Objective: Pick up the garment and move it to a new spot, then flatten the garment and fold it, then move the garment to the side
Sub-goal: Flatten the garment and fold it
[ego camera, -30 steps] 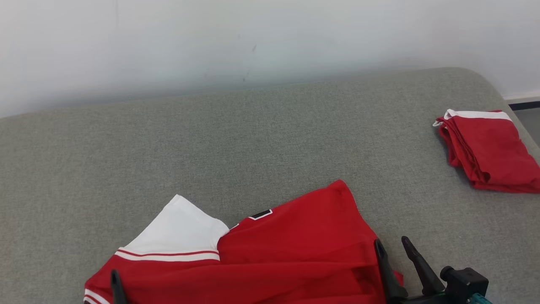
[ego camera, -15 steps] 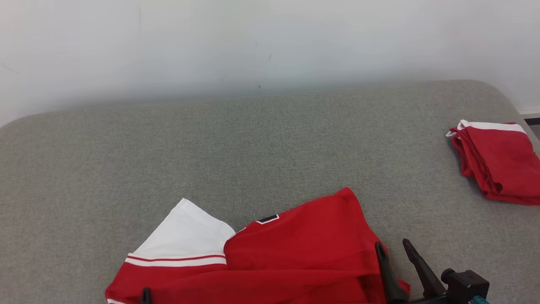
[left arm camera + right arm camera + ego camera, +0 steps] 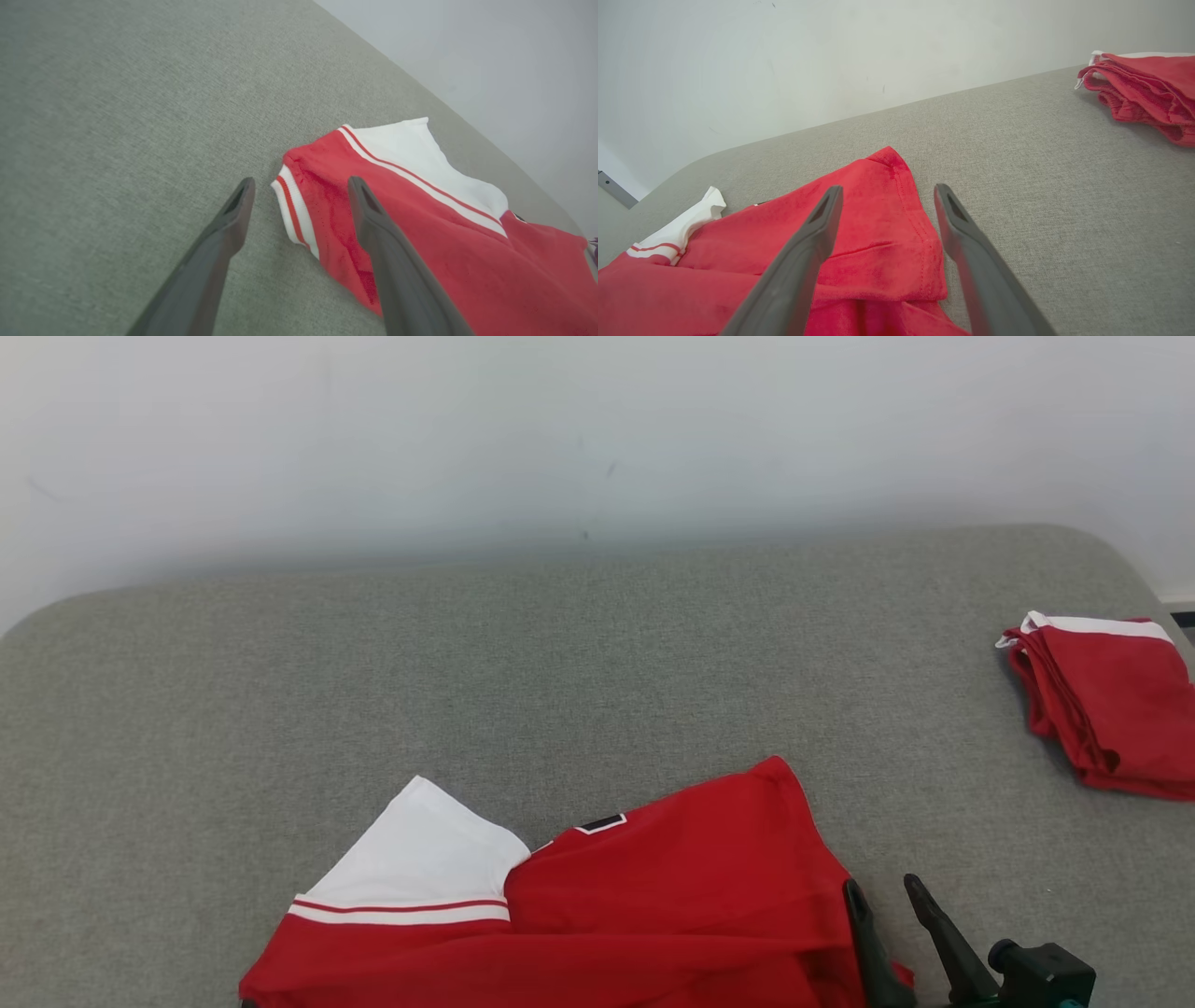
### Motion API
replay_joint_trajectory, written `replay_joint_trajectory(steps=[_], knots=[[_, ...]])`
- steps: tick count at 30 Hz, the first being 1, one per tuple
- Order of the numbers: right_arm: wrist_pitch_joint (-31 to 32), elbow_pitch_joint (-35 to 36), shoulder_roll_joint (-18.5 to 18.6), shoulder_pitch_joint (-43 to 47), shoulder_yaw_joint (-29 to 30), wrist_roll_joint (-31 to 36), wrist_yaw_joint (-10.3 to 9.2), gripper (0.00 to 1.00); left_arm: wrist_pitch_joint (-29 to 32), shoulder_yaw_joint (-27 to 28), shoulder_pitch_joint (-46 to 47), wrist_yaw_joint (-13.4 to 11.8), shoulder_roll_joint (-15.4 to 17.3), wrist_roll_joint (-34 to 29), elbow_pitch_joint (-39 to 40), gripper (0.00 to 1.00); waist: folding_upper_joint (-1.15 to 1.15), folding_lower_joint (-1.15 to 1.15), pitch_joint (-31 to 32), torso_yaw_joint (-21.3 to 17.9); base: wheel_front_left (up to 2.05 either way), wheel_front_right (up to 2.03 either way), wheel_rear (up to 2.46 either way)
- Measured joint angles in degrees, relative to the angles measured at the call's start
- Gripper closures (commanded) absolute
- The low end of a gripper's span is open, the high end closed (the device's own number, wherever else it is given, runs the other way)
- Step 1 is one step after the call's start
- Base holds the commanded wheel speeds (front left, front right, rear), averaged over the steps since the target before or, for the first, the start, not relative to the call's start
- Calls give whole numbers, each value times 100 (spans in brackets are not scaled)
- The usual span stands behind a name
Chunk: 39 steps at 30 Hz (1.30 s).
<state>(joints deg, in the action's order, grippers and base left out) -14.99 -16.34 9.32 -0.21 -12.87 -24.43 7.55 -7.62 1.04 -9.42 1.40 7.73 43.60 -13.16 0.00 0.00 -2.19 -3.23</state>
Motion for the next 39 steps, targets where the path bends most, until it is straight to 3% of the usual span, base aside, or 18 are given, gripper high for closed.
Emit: replay_joint_trajectory(steps=[8,17,25,39], knots=[[0,20,55,87,111,9,0,0,-716,203,-87,-89,167,-1042,727,0,0,0,143,104,0,0,0],[44,30,93,118,299,125,0,0,-742,581,-172,12,-279,-2584,1688,0,0,0,318,111,0,0,0],[241,165,57,127,571,293,0,0,-742,464,-337,167,-403,-3134,1430,0,0,0,457,8,0,0,0],[240,452,35,456,713,535,0,0,-742,279,-282,249,-454,-3300,631,0,0,0,668,-26,0,0,0]])
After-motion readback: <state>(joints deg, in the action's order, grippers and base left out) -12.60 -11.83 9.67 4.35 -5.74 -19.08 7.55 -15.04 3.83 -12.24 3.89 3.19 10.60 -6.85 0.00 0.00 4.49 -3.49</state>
